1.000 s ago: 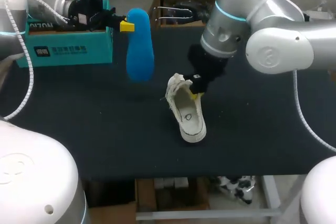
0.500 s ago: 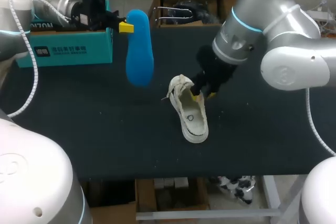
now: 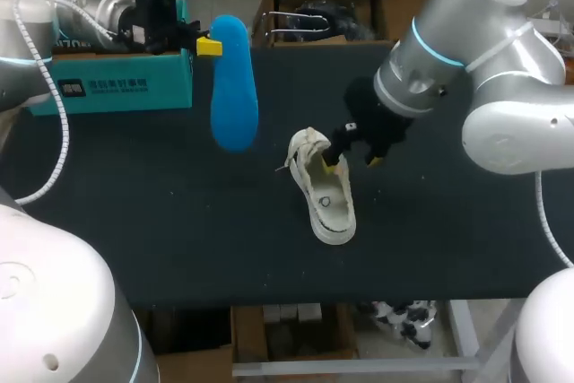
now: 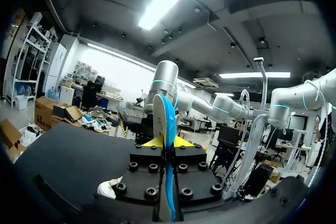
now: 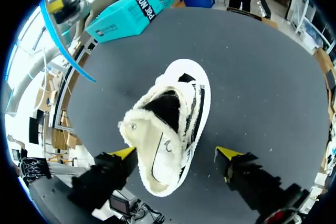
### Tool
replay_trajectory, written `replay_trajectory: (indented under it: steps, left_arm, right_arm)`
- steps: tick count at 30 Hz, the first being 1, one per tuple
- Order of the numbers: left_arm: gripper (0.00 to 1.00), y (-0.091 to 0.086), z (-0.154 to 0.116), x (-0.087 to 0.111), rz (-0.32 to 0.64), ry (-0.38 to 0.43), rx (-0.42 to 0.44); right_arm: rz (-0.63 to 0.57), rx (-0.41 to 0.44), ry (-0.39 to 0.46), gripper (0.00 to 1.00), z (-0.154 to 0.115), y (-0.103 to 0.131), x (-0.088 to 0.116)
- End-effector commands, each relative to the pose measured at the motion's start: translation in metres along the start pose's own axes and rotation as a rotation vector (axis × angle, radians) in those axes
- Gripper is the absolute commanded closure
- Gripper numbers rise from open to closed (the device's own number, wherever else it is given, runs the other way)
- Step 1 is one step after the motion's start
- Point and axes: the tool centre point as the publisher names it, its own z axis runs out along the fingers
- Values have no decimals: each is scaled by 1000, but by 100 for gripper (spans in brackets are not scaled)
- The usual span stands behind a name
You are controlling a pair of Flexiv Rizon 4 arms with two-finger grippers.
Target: Open the shoe tongue, take the insole out of the shoe, put the insole back into the shoe, and pack the shoe into the shoebox
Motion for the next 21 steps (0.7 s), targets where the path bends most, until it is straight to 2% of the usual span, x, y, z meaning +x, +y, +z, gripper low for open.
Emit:
replay_trajectory:
  steps: [1, 3, 10, 13, 15, 21]
  left_arm:
    - [100, 23, -7, 11, -49, -69, 214]
    - [100, 22, -3, 13, -58, -89, 211]
    - [100, 6, 30, 15, -116, -73, 200]
    - [100, 0, 44, 16, -129, -90, 187]
    - [100, -4, 50, 18, -94, -134, 176]
    - [100, -13, 62, 24, -99, -177, 177]
  right_arm:
    - [2, -6, -6, 0, -1, 0, 3]
    - [-1, -2, 2, 0, -3, -2, 4]
    - [7, -15, 16, 0, -11, -14, -8]
    - [-3, -6, 27, 0, -14, -18, -15]
    - [-4, 3, 23, 0, -14, -21, -19]
    - [-12, -4, 48, 0, -17, -30, -34]
